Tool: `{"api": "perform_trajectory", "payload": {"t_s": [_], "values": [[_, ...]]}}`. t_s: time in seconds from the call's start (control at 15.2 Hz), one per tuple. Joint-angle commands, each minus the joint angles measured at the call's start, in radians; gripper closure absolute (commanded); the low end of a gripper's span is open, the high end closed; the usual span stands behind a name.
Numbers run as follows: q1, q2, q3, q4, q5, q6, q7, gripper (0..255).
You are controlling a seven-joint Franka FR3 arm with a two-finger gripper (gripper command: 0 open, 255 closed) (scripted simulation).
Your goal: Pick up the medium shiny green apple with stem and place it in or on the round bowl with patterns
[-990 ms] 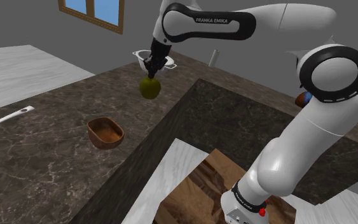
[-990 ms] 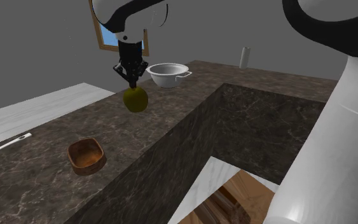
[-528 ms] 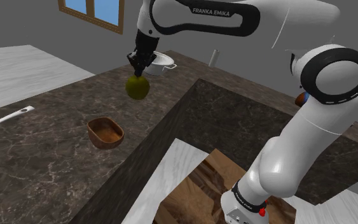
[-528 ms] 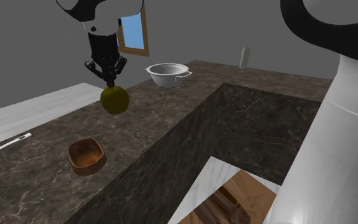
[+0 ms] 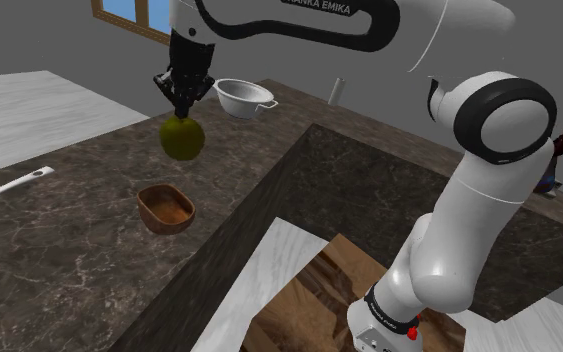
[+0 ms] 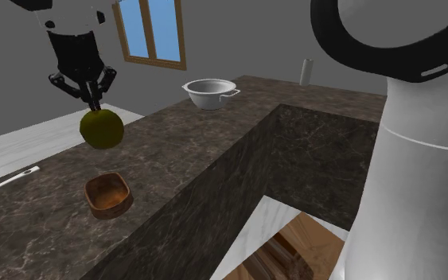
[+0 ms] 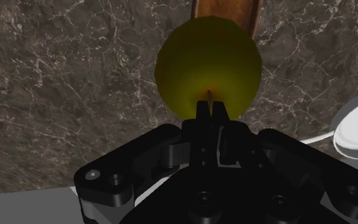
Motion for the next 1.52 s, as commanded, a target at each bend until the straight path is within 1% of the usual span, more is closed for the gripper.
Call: {"api": "perform_trajectory", "payload": {"t_s": [0.0,0.07,0.73,1.45], "values": [[0.030,0.034,0.019,0.070,-0.018,-0.042,0.046,255],[0.052,0.063,0.030,0.120,-0.032,-0.067,0.074,255],[0.043,0.039,0.026,-0.048,-0.028,0.077,0.084,255],[0.039,0.042,0.023,-0.191,-0.036,0.223,0.100,255]]}}
